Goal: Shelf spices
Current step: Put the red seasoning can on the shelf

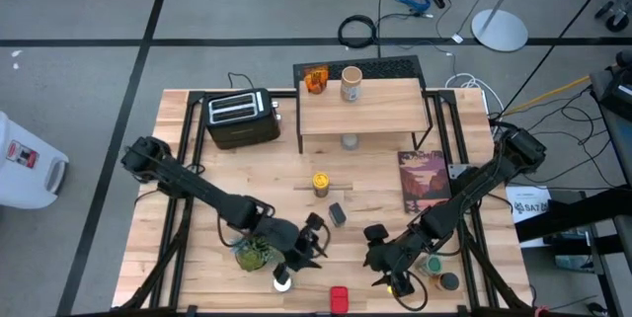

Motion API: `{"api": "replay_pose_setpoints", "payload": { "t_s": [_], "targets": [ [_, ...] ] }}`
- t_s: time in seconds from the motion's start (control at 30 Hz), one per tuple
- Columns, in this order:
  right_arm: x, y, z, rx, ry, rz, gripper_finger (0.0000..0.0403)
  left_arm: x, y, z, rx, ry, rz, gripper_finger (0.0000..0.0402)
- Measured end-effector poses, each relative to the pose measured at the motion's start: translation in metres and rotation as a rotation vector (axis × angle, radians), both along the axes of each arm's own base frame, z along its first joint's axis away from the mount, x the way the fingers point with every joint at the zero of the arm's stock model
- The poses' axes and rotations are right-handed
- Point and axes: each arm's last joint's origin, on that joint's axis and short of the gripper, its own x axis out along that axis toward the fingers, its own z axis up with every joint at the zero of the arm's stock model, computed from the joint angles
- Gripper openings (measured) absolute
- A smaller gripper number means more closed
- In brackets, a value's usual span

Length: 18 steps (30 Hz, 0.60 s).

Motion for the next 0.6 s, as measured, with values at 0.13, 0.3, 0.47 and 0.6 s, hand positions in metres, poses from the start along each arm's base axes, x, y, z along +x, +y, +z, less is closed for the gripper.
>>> {"api": "replay_pose_setpoints", "payload": {
  "t_s": [0.13,0.3,0.47,0.6],
  "targets": [
    [-0.003,0.004,0.000,0.025,0.019,-0.012,0.0252,0.007,-0.004,0.005,0.054,0.053,-0.022,0.0167],
    [-0.006,0.008,0.000,0.050,0.035,-0.031,0.0259,0.008,-0.006,0.005,0.044,0.129,-0.003,0.0219],
    [-0.008,0.010,0.000,0.066,0.048,-0.043,0.0259,-0.002,-0.016,0.012,-0.003,0.288,0.001,0.0245],
    [-0.008,0.010,0.000,0.067,0.048,-0.042,0.0258,-0.016,-0.031,0.020,-0.009,0.395,0.010,0.0247]
  ]
}}
